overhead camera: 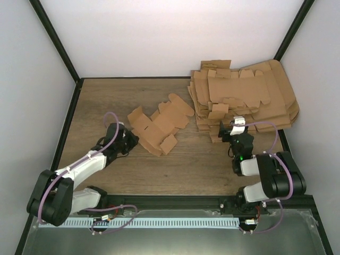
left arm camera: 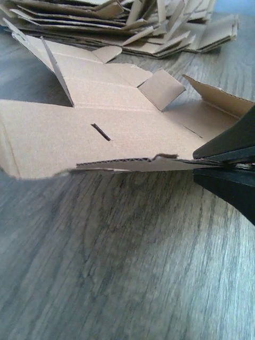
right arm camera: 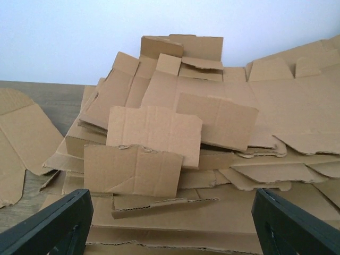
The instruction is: Fold the paper box
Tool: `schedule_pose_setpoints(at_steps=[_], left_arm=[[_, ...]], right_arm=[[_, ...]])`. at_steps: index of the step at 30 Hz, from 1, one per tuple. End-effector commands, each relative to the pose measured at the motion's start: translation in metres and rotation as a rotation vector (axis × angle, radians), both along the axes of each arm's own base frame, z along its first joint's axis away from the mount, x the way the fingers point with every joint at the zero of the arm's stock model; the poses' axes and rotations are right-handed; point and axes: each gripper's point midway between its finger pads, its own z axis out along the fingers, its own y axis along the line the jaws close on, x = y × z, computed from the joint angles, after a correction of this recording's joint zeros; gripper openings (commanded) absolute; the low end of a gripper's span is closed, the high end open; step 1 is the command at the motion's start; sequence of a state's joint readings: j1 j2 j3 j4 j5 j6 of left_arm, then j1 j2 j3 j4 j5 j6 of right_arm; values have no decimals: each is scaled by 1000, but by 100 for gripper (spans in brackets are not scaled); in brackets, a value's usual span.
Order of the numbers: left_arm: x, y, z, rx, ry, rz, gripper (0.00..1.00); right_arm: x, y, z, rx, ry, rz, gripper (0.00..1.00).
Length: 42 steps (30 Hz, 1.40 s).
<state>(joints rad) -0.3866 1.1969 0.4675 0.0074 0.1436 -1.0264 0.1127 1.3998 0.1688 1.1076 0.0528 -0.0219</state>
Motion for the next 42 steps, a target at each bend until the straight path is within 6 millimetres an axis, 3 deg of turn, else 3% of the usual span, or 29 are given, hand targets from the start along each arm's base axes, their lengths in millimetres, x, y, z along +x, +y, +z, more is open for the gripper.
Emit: schedule_pose_setpoints(at_steps=[1,5,8,17,25,33,42], left_arm=[[-5,2,0,110,59,-143,4],[-11,-9,5,120,90,-278,4],[-18,-7,8,170,113,-338,4],[-22,31,22,418,121,-329,4],[-22,26,46,406,85,-354,4],[-4,35,84,492,12,-325,4],[19,35,109,583,-49,-372,4]], right_arm=[[15,5,24,-5,-102,54,85],[19,4,19,10,-88,76,84],[25,-3,13,37,-65,54,99],[26,-6,12,45,-59,48,100],[26,-6,12,45,-57,49,100],[26,-6,12,45,-58,49,100],[26,-6,12,45,-58,49,100]])
